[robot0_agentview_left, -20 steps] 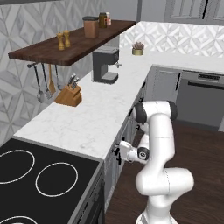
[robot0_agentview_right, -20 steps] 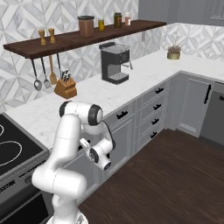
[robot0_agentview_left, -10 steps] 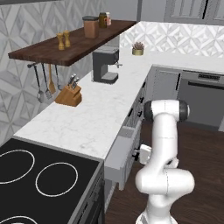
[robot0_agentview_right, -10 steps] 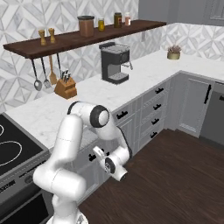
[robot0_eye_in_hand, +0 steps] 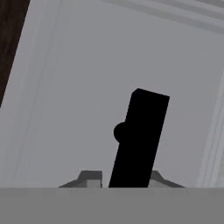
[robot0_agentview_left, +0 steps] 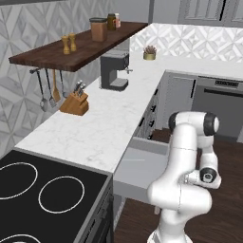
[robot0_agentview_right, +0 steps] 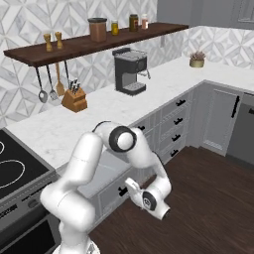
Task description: Take a straw from the drawer in front and place it inside the glass cup on the dining counter.
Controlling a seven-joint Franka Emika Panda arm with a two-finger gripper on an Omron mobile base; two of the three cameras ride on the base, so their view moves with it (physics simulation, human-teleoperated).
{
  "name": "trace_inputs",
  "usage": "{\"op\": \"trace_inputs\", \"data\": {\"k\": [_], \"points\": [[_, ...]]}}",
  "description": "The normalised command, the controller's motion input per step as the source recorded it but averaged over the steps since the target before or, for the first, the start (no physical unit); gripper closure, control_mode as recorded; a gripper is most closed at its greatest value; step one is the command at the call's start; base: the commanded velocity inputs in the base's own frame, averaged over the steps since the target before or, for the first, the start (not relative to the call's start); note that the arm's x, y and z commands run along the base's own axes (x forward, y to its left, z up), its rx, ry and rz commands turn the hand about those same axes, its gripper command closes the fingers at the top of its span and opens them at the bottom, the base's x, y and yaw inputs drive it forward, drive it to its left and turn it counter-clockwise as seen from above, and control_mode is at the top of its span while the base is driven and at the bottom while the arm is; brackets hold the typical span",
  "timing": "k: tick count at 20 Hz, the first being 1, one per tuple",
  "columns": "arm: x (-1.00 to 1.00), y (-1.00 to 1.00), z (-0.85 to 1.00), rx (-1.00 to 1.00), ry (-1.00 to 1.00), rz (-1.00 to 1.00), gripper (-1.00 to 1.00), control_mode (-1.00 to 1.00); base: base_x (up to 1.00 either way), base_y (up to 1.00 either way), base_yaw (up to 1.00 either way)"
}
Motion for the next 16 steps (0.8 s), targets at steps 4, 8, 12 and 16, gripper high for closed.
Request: {"op": "trace_inputs", "data": {"k": [4, 8, 12, 16], "points": [[-0.43, -0.80, 0.00, -0.02, 0.13, 0.01, -1.00, -1.00, 0.00, 0.00, 0.00], [-0.62, -0.80, 0.04, -0.12, 0.04, 0.00, -1.00, -1.00, 0.00, 0.00, 0.00], [-0.54, -0.37, 0.43, -0.19, 0.01, 0.00, -1.00, -1.00, 0.00, 0.00, 0.00], [-0.29, 0.06, 1.00, -0.20, -0.09, 0.00, -1.00, -1.00, 0.00, 0.00, 0.00]]}}
